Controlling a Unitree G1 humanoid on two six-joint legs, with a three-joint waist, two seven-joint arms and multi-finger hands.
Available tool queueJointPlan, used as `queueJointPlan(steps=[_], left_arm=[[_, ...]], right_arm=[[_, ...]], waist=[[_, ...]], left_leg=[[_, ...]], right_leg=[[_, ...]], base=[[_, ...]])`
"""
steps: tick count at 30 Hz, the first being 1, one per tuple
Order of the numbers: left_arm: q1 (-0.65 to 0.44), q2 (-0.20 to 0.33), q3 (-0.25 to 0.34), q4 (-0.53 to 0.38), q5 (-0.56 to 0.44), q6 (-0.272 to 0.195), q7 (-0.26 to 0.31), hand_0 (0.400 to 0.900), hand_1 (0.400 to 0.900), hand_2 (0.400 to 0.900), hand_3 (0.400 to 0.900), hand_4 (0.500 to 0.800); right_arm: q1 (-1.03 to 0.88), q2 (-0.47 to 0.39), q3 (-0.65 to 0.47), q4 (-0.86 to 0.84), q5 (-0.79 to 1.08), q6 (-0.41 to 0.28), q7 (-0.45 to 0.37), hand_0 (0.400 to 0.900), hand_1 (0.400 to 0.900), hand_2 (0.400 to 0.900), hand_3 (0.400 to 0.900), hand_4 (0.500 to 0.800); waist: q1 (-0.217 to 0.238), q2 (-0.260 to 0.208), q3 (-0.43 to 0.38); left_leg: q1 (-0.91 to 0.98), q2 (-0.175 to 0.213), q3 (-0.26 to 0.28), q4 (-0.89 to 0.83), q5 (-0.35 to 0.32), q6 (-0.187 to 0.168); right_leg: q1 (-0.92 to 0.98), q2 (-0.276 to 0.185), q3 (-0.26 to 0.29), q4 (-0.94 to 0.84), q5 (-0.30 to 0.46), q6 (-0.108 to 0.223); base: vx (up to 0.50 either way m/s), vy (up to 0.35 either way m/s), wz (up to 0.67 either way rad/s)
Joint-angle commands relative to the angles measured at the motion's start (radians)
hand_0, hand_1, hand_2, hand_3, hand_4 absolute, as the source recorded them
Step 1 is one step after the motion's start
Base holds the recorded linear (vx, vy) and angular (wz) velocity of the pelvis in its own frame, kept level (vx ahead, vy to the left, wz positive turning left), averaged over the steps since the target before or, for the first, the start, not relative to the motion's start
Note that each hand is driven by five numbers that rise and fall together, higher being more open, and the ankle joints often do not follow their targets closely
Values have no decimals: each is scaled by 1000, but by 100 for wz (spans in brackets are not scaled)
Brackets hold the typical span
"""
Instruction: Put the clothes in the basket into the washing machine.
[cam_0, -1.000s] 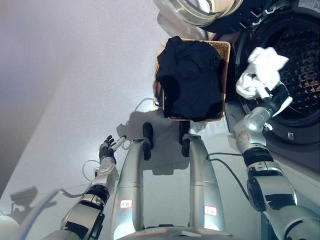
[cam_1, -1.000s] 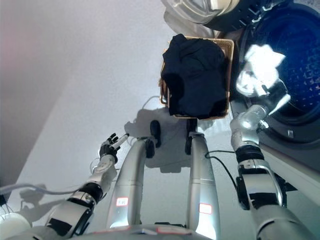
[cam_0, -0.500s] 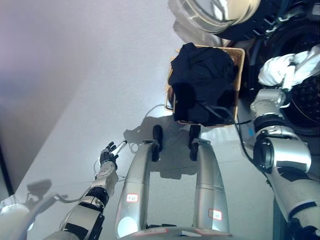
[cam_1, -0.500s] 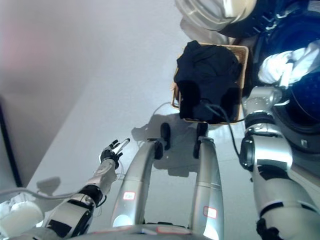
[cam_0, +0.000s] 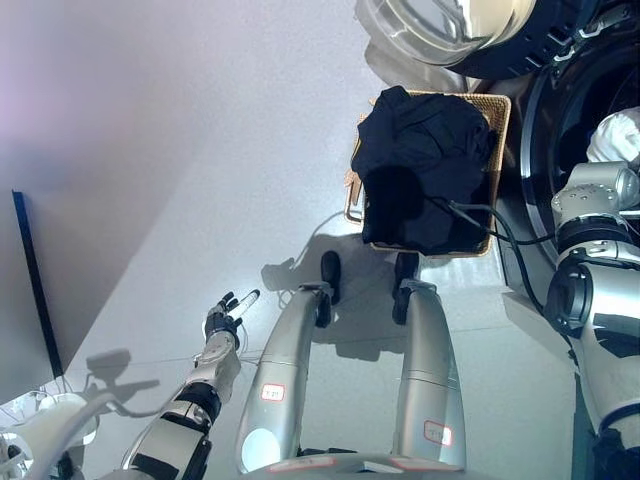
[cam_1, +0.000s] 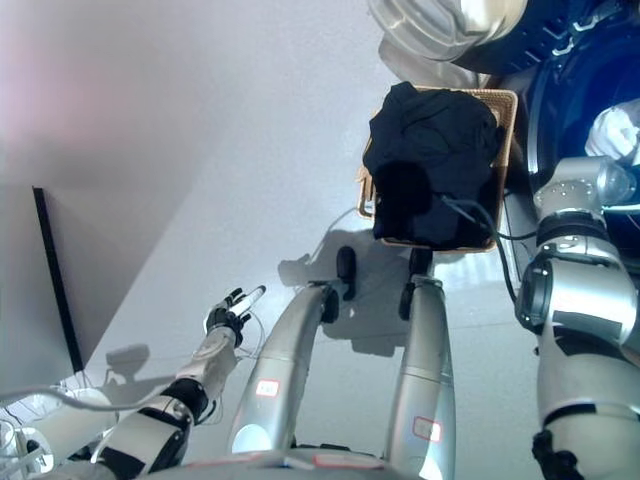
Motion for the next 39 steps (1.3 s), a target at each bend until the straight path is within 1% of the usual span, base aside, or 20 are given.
queueJointPlan(steps=[1,13,18,20,21,22,23,24,28,29,31,32,33,34,35,37,38,39], left_arm=[[84,10,-36,32,13,-11,37,900,900,900,900,800],[82,10,-34,43,13,-15,51,900,900,900,900,800],[82,13,-25,45,8,-17,52,900,900,900,900,800],[81,11,-18,45,7,-18,52,900,900,900,900,800],[78,5,-7,53,2,-18,52,900,900,900,900,800],[80,8,-6,54,2,-18,52,900,900,900,900,800],[76,2,3,63,2,-15,52,900,900,900,900,800],[69,-5,18,72,5,-10,54,900,900,900,900,800],[68,-15,58,101,17,3,49,900,900,900,900,800],[71,-20,65,110,26,9,44,900,900,900,900,800],[87,-34,85,122,39,15,34,900,900,900,900,800],[91,-33,93,129,44,17,32,900,900,900,900,800],[93,-32,92,129,44,17,31,900,900,900,900,800],[105,-31,114,151,63,22,13,900,900,900,900,800],[111,-24,124,161,76,24,5,900,900,900,900,800],[126,-14,143,181,110,25,-21,900,900,900,900,800],[125,-14,143,181,111,25,-21,900,900,900,900,800],[141,3,156,197,153,24,-37,900,900,900,900,800]], right_arm=[[13,-112,68,-65,-86,-57,3,900,900,900,900,800],[14,-86,71,-58,-94,-71,-5,900,900,900,900,800],[30,-56,82,-102,-113,-81,0,900,900,900,900,800],[58,-24,92,-151,-135,-88,9,900,900,900,900,800],[97,23,95,-204,-145,-106,25,900,900,900,900,800],[106,30,92,-215,-152,-107,18,900,900,900,900,800],[146,72,99,-264,-172,-117,24,900,900,900,900,800],[213,139,108,-339,-199,-131,42,900,900,900,900,800],[436,296,134,-490,-298,-116,69,900,900,900,900,800],[499,334,142,-511,-319,-103,81,900,900,900,900,800],[622,387,179,-517,-415,-48,94,900,900,900,900,800],[659,401,173,-514,-414,-43,104,900,900,900,900,800],[662,402,173,-515,-413,-43,104,900,900,900,900,800],[734,411,181,-447,-447,6,147,900,900,900,900,800],[756,407,188,-416,-465,28,168,900,900,900,900,800],[809,373,241,-309,-595,115,228,900,900,900,900,800],[809,373,241,-309,-594,115,229,900,900,900,900,800],[854,346,293,-238,-755,175,225,900,900,900,900,800]], waist=[[-36,68,-43],[-45,61,-51],[-50,56,-45],[-54,52,-38],[-60,47,-32],[-62,46,-32],[-68,41,-29],[-78,33,-24],[-104,5,-11],[-111,-3,-9],[-118,-23,-10],[-121,-32,-17],[-122,-32,-11],[-122,-49,-24],[-121,-54,-27],[-116,-71,-31],[-117,-70,-29],[-104,-84,-51]], left_leg=[[28,-1,-1,-123,-6,-32],[28,-1,-6,-117,-2,-34],[29,0,-9,-112,-2,-33],[30,0,-11,-109,-1,-33],[33,2,-11,-112,0,-32],[36,2,-12,-113,0,-32],[41,4,-12,-116,1,-31],[56,6,-13,-125,0,-29],[150,10,-21,-174,-3,-29],[181,10,-25,-189,-4,-28],[257,12,-31,-213,-8,-26],[277,10,-36,-221,-8,-24],[287,11,-37,-225,-7,-25],[367,9,-42,-259,-12,-26],[407,7,-47,-276,-12,-26],[521,8,-53,-330,-13,-29],[523,8,-54,-334,-9,-29],[599,6,-62,-373,-10,-28]], right_leg=[[21,32,2,-41,-35,45],[23,33,-4,-36,-34,42],[27,36,-5,-35,-33,40],[32,38,-6,-37,-30,39],[40,41,-9,-45,-27,39],[43,41,-11,-48,-26,39],[52,44,-13,-56,-23,39],[68,49,-16,-72,-18,39],[172,60,-31,-139,-8,41],[205,62,-36,-158,-5,43],[289,67,-42,-205,2,47],[318,68,-47,-223,6,49],[330,69,-49,-229,8,49],[419,69,-60,-279,14,56],[466,68,-66,-307,20,60],[586,70,-80,-375,31,70],[589,70,-81,-379,33,70],[672,73,-93,-424,38,77]], base=[[12,-38,3],[2,-4,1],[-16,3,-1],[-24,11,-2],[-35,18,-4],[-28,22,-6],[-16,36,-10],[-13,49,-14],[22,52,-11],[59,60,-12],[57,79,-12],[37,54,-6],[74,90,-1],[85,114,-2],[113,152,-2],[61,107,2],[69,108,4],[65,97,4]])
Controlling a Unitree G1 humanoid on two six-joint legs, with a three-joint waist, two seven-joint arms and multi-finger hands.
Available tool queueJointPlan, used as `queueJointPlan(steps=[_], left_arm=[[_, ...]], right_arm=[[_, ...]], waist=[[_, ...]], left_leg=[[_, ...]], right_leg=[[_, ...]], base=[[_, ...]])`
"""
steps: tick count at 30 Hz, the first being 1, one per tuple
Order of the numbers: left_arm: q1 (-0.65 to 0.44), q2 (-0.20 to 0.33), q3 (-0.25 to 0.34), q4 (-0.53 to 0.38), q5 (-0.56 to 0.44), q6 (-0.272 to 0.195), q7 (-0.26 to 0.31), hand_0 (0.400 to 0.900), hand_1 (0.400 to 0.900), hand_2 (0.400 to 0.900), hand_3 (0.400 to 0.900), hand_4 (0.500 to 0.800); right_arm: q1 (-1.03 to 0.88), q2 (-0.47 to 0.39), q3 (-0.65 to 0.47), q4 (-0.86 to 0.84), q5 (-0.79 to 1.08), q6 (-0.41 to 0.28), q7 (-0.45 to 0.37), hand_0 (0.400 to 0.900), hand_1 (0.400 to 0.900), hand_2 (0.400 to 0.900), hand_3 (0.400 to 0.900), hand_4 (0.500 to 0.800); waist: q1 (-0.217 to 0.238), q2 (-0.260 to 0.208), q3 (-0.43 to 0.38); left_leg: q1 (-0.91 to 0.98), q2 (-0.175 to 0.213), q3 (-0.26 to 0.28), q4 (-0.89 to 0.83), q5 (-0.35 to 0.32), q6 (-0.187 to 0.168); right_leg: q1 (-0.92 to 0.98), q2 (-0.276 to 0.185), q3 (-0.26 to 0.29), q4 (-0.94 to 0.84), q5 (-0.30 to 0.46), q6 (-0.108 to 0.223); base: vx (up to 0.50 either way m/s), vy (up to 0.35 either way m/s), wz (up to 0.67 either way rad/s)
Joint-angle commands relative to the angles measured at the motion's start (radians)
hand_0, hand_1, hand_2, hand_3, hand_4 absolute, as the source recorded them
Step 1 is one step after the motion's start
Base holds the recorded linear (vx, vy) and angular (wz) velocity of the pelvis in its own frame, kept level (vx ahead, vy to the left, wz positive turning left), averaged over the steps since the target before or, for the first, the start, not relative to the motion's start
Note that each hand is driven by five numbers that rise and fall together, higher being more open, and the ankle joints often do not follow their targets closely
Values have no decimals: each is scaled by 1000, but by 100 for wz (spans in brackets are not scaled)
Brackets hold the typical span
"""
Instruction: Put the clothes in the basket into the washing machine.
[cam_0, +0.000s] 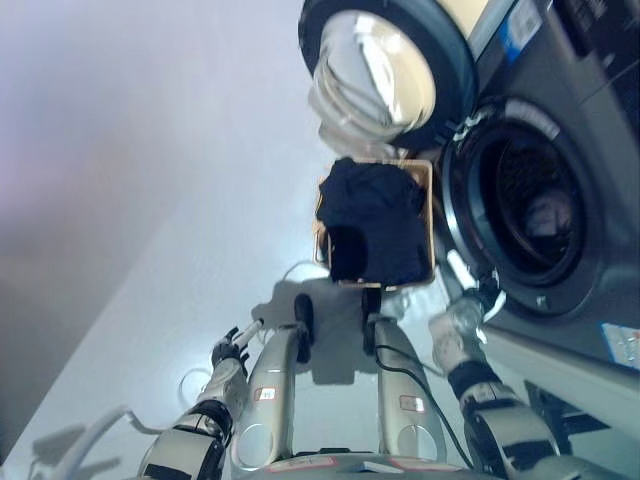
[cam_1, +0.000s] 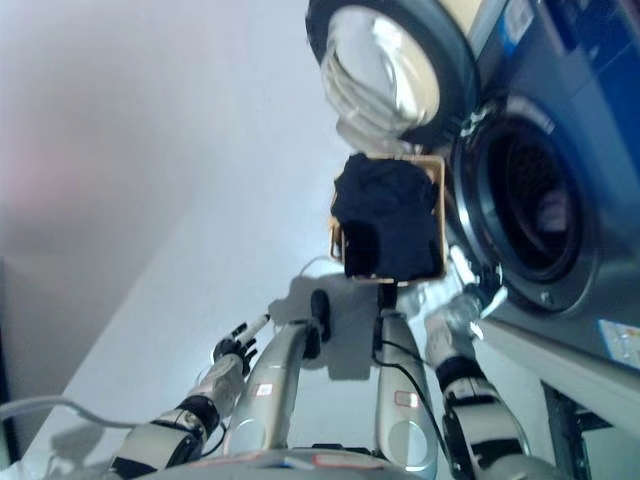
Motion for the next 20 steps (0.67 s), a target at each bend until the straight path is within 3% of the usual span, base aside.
queueJointPlan(steps=[1,2,4,8,14,20], left_arm=[[103,88,25,25,120,-10,-18,900,900,900,900,800],[103,88,25,25,120,-10,-18,900,900,900,900,800],[121,104,52,62,177,0,-36,900,900,900,900,800],[143,107,98,117,197,14,-53,900,900,900,900,800],[198,111,116,168,264,42,-120,900,900,900,900,800],[233,108,116,181,304,52,-143,900,900,900,900,800]], right_arm=[[65,-85,84,35,-342,76,47,900,900,900,900,800],[65,-85,84,35,-342,76,47,900,900,900,900,800],[115,-62,120,177,-463,150,90,900,900,900,900,800],[170,-31,113,331,-536,237,182,900,900,900,900,800],[235,-8,57,422,-535,277,265,900,900,900,900,800],[256,-1,48,425,-546,280,285,900,900,900,900,800]], waist=[[17,-17,-74],[17,-17,-76],[30,-34,-114],[39,-46,-179],[39,-55,-280],[38,-61,-312]], left_leg=[[142,-31,-1,-148,-24,-25],[141,-31,-1,-149,-23,-25],[233,-39,-11,-210,-19,-21],[359,-40,-20,-337,4,-22],[539,-22,-7,-536,54,-28],[599,-16,-1,-536,37,-34]], right_leg=[[120,23,2,-56,-33,53],[119,23,1,-57,-32,53],[217,28,-12,-115,-28,58],[346,43,-21,-253,-3,65],[518,57,-17,-452,54,73],[597,59,-22,-483,52,74]], base=[[67,96,3],[36,91,8],[47,92,8],[85,55,4],[132,22,-6],[58,-6,-2]])
